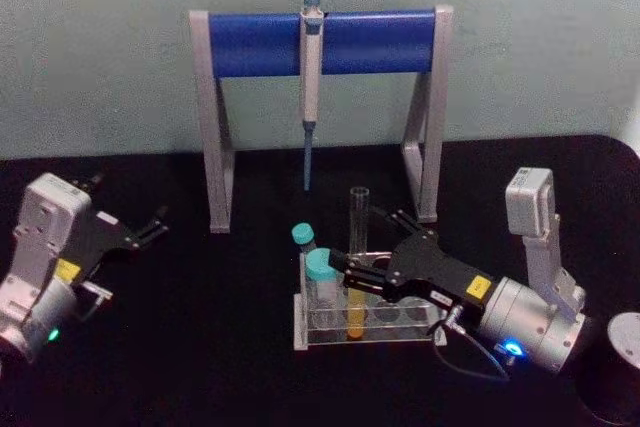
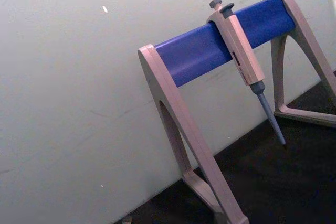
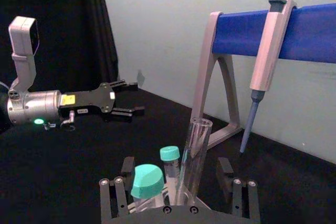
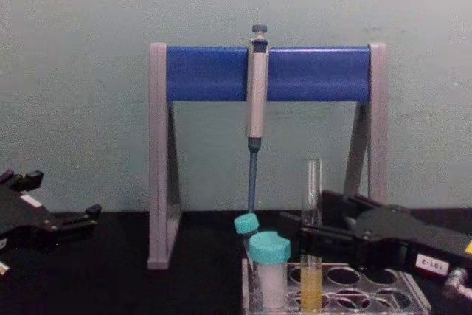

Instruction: Pick up the test tube from the test tube rack, shake it, then place it back into the test tube rack.

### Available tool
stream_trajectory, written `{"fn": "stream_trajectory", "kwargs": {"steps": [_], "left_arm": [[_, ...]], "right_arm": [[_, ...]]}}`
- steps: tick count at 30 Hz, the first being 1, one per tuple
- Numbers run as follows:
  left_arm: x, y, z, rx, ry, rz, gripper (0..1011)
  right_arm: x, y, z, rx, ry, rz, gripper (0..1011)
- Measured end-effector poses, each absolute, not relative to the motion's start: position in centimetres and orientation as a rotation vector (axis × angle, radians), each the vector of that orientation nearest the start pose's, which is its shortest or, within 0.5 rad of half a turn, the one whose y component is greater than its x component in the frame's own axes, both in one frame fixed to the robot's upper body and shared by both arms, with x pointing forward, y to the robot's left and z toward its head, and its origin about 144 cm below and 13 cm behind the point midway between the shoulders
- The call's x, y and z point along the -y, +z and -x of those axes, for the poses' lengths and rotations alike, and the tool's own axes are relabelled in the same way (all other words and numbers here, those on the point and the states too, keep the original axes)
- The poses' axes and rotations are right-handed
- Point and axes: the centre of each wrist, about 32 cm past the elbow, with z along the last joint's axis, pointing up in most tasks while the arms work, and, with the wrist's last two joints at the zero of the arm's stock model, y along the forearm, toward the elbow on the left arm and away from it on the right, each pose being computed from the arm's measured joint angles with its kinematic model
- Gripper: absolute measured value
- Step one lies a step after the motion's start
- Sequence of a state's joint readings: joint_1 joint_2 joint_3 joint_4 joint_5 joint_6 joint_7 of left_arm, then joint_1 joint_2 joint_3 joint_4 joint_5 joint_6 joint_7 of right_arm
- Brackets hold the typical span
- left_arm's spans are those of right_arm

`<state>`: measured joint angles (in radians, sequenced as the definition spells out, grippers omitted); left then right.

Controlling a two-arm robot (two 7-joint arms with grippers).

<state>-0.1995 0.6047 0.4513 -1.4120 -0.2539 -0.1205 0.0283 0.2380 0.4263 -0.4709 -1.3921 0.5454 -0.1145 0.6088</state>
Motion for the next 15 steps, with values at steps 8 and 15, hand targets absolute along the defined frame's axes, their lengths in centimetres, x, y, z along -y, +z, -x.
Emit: {"fn": "stream_trajectory", "kwargs": {"steps": [8,15], "left_arm": [[-31.0,114.0,-48.9,0.285,1.248,-0.304,1001],[-31.0,114.0,-48.9,0.285,1.248,-0.305,1001]], "right_arm": [[24.5,114.9,-49.8,0.007,-0.644,-0.068,1000],[25.1,117.0,-48.9,0.127,-0.73,-0.125,1000]]}}
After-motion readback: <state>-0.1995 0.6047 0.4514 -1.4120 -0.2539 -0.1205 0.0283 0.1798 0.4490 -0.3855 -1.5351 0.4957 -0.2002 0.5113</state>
